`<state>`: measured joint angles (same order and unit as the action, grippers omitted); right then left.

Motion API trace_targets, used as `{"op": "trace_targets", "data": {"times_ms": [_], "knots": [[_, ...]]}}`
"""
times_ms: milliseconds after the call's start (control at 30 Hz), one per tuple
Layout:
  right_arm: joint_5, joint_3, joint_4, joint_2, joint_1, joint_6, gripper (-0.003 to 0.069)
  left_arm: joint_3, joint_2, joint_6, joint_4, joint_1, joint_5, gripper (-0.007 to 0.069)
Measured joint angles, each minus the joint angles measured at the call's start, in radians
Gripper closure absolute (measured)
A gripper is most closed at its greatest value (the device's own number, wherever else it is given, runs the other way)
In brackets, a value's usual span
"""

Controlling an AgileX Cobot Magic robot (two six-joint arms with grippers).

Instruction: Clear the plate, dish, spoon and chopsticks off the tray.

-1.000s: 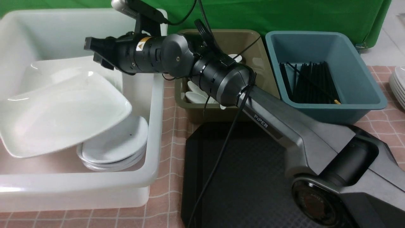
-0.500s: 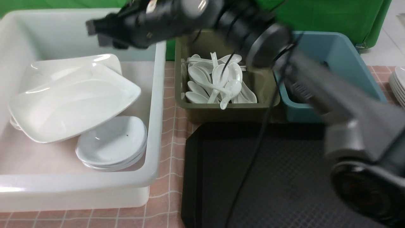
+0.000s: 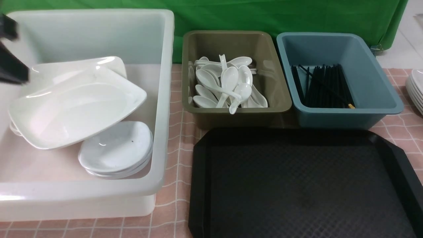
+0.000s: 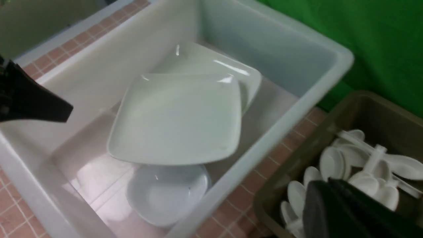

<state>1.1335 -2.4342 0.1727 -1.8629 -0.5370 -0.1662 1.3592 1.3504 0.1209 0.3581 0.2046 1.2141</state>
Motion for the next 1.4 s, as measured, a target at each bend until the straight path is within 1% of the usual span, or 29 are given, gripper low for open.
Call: {"op": "trace_targets", "data": {"times_ms": [67,100,133,200,267,333,433,467,533,633,733,767,800,833,933,1067,1100,1133,1200,1267,1400], "knots": [[0.0,0.124,-0.007,0.087,0.015,0.0,0.0629,0.0,0.037,-0.025,-0.065,-0.06,0.004,0.0631],[0.0,0.137,-0.007,0.095,0.015,0.0,0.0629,0.0,0.037,-0.025,-0.07,-0.06,0.004,0.0631],[0.0,0.229,-0.017,0.153,0.015,0.0,0.0629,0.0,0.057,-0.037,-0.096,-0.095,0.004,0.0631],[0.0,0.392,-0.031,0.25,0.015,0.0,0.0629,-0.003,0.079,-0.047,-0.112,-0.139,0.005,0.0631],[0.0,0.457,-0.036,0.288,0.015,0.001,0.0629,-0.012,0.08,-0.047,-0.114,-0.157,0.002,0.0631],[-0.002,0.601,-0.043,0.37,0.016,0.007,0.0629,-0.056,0.078,-0.045,-0.124,-0.198,0.002,0.0631],[-0.007,0.713,-0.046,0.437,0.016,0.024,0.0629,-0.114,0.082,-0.044,-0.128,-0.217,0.006,0.0629],[-0.016,0.78,-0.047,0.477,0.017,0.034,0.0629,-0.146,0.097,-0.044,-0.135,-0.218,0.009,0.0629],[-0.037,0.844,-0.047,0.513,0.017,0.047,0.0629,-0.165,0.128,-0.044,-0.171,-0.218,0.005,0.0629],[-0.056,0.891,-0.047,0.546,0.02,0.053,0.0629,-0.169,0.182,-0.048,-0.221,-0.218,-0.024,0.0629],[-0.061,0.912,-0.047,0.566,0.024,0.062,0.0629,-0.166,0.26,-0.05,-0.312,-0.218,-0.09,0.0628],[-0.061,0.912,-0.047,0.567,0.024,0.062,0.0629,-0.166,0.264,-0.05,-0.32,-0.218,-0.095,0.0628],[-0.063,0.914,-0.047,0.568,0.024,0.074,0.0629,-0.166,0.295,-0.05,-0.337,-0.216,-0.143,0.0628],[-0.063,0.914,-0.047,0.568,0.024,0.076,0.0629,-0.166,0.295,-0.05,-0.339,-0.216,-0.143,0.0628],[-0.061,0.915,-0.048,0.568,0.024,0.08,0.0629,-0.162,0.347,-0.05,-0.349,-0.214,-0.225,0.0628],[-0.046,0.915,-0.048,0.568,0.024,0.082,0.0629,-0.151,0.38,-0.073,-0.382,-0.192,-0.257,0.0628],[-0.034,0.915,-0.048,0.568,0.024,0.082,0.0629,-0.134,0.392,-0.107,-0.42,-0.165,-0.273,0.0627],[-0.034,0.915,-0.048,0.568,0.024,0.083,0.0629,-0.131,0.392,-0.11,-0.424,-0.165,-0.273,0.0627],[-0.03,0.915,-0.048,0.568,0.024,0.083,0.0629,-0.1,0.397,-0.146,-0.462,-0.12,-0.283,0.0627],[-0.03,0.915,-0.048,0.568,0.024,0.083,0.0628,-0.058,0.397,-0.157,-0.471,-0.083,-0.278,0.0627],[-0.03,0.915,-0.048,0.568,0.024,0.083,0.0628,-0.009,0.397,-0.161,-0.473,-0.051,-0.255,0.0627]]}}
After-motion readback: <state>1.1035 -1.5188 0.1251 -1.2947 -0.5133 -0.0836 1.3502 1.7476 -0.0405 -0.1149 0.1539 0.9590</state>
